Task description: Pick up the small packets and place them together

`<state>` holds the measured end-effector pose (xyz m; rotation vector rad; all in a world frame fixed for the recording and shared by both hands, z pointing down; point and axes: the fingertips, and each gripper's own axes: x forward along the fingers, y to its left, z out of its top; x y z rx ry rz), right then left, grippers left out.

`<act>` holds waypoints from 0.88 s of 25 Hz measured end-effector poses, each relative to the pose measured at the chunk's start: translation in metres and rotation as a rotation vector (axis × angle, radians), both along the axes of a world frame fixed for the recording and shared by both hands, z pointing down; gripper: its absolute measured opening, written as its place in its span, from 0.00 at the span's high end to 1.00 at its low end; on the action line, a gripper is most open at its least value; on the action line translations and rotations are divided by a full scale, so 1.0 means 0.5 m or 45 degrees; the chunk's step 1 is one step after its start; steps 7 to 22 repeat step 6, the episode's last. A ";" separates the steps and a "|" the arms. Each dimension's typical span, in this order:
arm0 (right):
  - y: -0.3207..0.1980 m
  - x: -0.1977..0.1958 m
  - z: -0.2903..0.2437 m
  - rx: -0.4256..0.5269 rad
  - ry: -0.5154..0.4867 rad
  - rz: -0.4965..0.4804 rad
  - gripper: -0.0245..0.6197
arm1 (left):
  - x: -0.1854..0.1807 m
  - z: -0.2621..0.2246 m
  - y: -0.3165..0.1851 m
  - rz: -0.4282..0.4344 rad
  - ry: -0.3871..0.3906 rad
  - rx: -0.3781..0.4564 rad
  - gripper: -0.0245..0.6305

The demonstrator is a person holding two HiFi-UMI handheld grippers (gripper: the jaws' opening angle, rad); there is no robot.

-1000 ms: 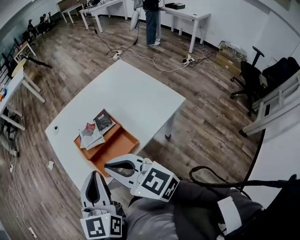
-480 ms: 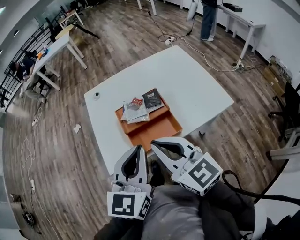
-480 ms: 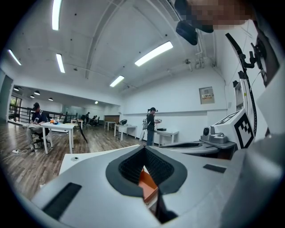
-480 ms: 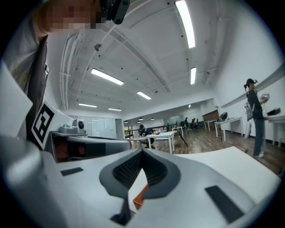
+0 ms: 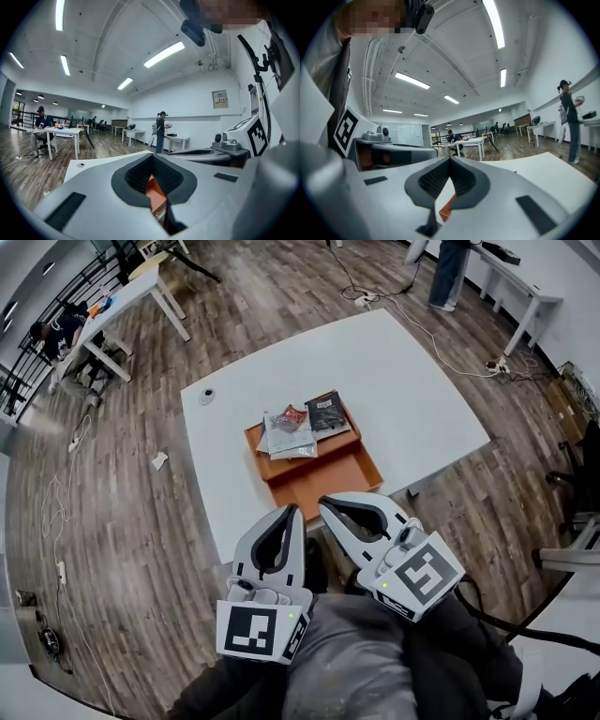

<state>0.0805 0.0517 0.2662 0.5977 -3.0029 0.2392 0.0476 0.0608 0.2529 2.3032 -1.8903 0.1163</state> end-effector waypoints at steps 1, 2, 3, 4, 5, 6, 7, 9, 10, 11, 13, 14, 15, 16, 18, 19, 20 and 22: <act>-0.002 -0.001 0.000 -0.002 0.000 -0.002 0.95 | -0.001 0.000 -0.002 -0.001 0.001 -0.003 0.96; -0.004 -0.002 0.000 -0.004 0.001 -0.004 0.95 | -0.001 0.000 -0.004 -0.001 0.001 -0.007 0.96; -0.006 -0.002 0.000 -0.005 0.001 -0.005 0.95 | -0.001 0.001 -0.006 -0.002 0.000 -0.009 0.96; -0.008 -0.002 0.000 -0.006 0.000 -0.005 0.95 | -0.001 0.001 -0.008 -0.003 0.000 -0.010 0.96; -0.011 -0.002 0.000 -0.006 -0.001 -0.005 0.95 | -0.001 0.002 -0.010 -0.004 -0.001 -0.011 0.96; -0.014 -0.002 0.001 -0.006 -0.003 -0.005 0.95 | -0.001 0.002 -0.013 -0.004 -0.001 -0.012 0.96; -0.014 -0.002 0.001 -0.006 -0.003 -0.005 0.95 | -0.001 0.002 -0.013 -0.004 -0.001 -0.012 0.96; -0.014 -0.002 0.001 -0.006 -0.003 -0.005 0.95 | -0.001 0.002 -0.013 -0.004 -0.001 -0.012 0.96; -0.014 -0.002 0.001 -0.006 -0.003 -0.005 0.95 | -0.001 0.002 -0.013 -0.004 -0.001 -0.012 0.96; -0.014 -0.002 0.001 -0.006 -0.003 -0.005 0.95 | -0.001 0.002 -0.013 -0.004 -0.001 -0.012 0.96; -0.014 -0.002 0.001 -0.006 -0.003 -0.005 0.95 | -0.001 0.002 -0.013 -0.004 -0.001 -0.012 0.96; -0.014 -0.002 0.001 -0.006 -0.003 -0.005 0.95 | -0.001 0.002 -0.013 -0.004 -0.001 -0.012 0.96; -0.014 -0.002 0.001 -0.006 -0.003 -0.005 0.95 | -0.001 0.002 -0.013 -0.004 -0.001 -0.012 0.96; -0.014 -0.002 0.001 -0.006 -0.003 -0.005 0.95 | -0.001 0.002 -0.013 -0.004 -0.001 -0.012 0.96; -0.014 -0.002 0.001 -0.006 -0.003 -0.005 0.95 | -0.001 0.002 -0.013 -0.004 -0.001 -0.012 0.96; -0.014 -0.002 0.001 -0.006 -0.003 -0.005 0.95 | -0.001 0.002 -0.013 -0.004 -0.001 -0.012 0.96; -0.014 -0.002 0.001 -0.006 -0.003 -0.005 0.95 | -0.001 0.002 -0.013 -0.004 -0.001 -0.012 0.96; -0.014 -0.002 0.001 -0.006 -0.003 -0.005 0.95 | -0.001 0.002 -0.013 -0.004 -0.001 -0.012 0.96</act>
